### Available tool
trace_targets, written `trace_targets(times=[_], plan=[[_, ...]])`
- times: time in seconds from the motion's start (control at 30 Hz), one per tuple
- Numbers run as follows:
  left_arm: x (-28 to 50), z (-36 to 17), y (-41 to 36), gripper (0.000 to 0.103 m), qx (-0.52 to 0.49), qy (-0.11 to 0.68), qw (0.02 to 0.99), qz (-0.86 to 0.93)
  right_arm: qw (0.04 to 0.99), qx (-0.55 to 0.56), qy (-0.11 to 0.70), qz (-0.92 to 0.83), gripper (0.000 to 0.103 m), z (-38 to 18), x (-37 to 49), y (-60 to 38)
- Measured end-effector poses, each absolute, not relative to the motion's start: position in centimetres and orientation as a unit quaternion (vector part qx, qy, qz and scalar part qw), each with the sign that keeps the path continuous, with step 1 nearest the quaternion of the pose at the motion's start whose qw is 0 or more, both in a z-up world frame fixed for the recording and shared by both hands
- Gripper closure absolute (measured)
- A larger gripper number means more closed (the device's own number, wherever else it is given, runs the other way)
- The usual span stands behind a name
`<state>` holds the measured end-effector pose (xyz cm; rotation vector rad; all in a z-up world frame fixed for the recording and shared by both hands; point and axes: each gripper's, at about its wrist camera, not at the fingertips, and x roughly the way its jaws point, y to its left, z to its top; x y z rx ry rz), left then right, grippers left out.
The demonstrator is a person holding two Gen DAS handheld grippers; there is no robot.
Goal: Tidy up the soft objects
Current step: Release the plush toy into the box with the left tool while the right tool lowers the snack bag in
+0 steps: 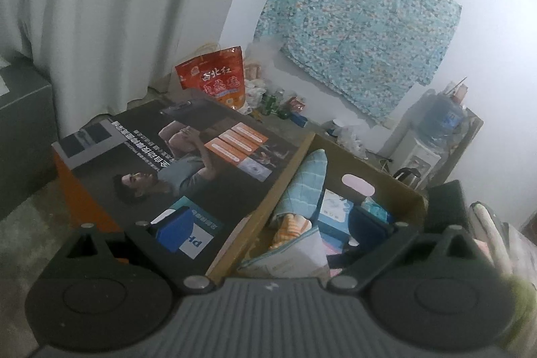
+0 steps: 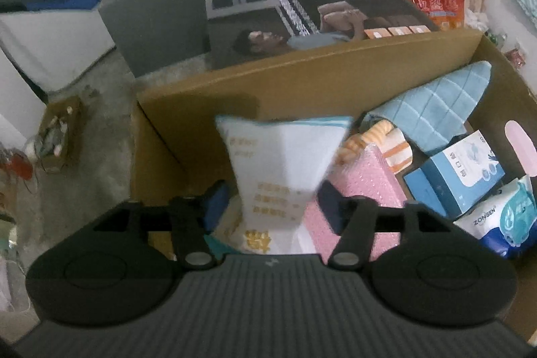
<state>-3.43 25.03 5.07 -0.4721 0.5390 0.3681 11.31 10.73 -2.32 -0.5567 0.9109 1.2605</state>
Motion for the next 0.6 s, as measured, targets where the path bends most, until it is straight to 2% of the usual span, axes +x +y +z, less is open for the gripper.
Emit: trace_targets(times=[0.13,0.2,0.3,0.47,0.6], plan=[[-3.3,4.5,25.0,0.004,-0.228,0.262,0.921,0.175,0.679,-0.168,0.438,0.565,0.040,-1.7,13.6,9.2],[-3.2,4.3,25.0,0.004,-0.228,0.264,0.921,0.174,0.676,-0.150,0.450,0.564,0.060,-2.0,14.3,9.2],[-3.2,4.0,24.9,0.004,-0.233,0.269,0.919,0.171,0.676,-0.166,0.447,0.562,0.070,-2.9,14.0,10.0],[-3.3,3.8,24.9,0.004,-0.232,0.272,0.917,0.175,0.676,-0.223,0.432,0.554,0.072,-4.2,12.2,11.8],[-3.4,3.8,24.9,0.004,-0.234,0.274,0.915,0.179,0.671,-0.194,0.450,0.556,0.072,-4.1,13.0,11.9]])
